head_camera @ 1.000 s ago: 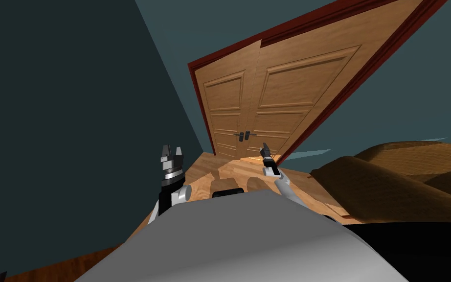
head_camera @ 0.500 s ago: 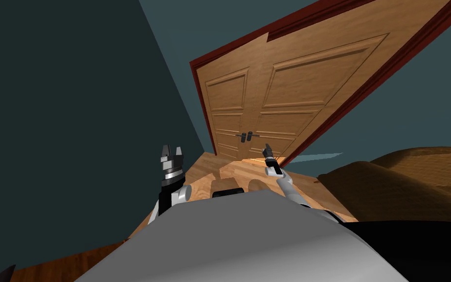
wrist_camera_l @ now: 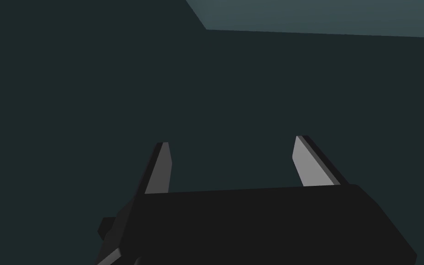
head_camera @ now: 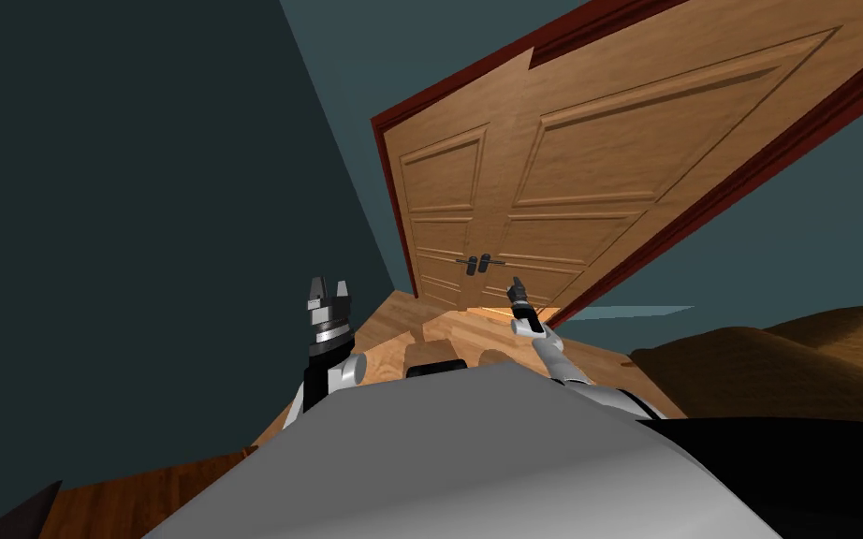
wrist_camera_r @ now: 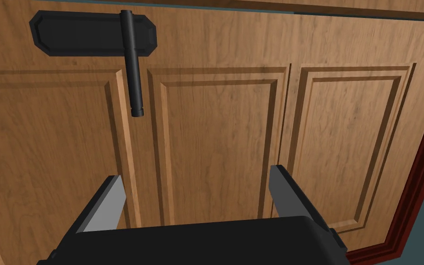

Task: Pull the door open

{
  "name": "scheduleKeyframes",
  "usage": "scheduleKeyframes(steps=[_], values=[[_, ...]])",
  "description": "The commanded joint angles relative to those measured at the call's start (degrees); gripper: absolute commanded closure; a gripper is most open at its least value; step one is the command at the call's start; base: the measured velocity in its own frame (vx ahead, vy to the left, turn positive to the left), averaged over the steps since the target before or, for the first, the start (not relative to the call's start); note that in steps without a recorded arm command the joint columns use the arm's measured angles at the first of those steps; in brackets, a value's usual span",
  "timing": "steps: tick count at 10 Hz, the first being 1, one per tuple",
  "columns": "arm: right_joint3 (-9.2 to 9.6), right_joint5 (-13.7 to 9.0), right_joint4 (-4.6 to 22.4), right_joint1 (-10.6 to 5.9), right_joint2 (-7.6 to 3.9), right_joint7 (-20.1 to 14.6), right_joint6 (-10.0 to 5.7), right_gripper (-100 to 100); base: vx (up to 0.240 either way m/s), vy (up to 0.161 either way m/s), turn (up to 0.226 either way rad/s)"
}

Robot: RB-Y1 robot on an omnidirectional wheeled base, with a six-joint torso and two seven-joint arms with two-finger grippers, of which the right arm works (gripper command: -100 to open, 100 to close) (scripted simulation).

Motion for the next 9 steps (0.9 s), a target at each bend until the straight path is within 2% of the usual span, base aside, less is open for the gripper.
scheduleKeyframes(steps=[1,4,5,7,8,9], values=[[-0.37,-0.16,1.76,-0.73,-0.38,-0.12,0.36,-100,0.072,-0.013,0.009],[-1.71,-0.80,7.43,-3.31,-2.15,-0.84,0.44,-100,0.081,-0.011,0.089],[-1.71,-0.80,8.14,-3.31,-2.15,-0.84,0.44,-100,0.063,-0.012,0.027],[-2.54,-1.19,12.10,-4.94,-3.24,-1.29,0.49,-100,0.063,-0.009,0.081],[-3.27,-1.54,15.62,-6.43,-4.22,-1.69,0.53,-100,0.117,-0.035,0.155],[-3.27,-1.54,15.68,-6.43,-4.22,-1.69,0.53,-100,0.102,-0.034,0.073]])
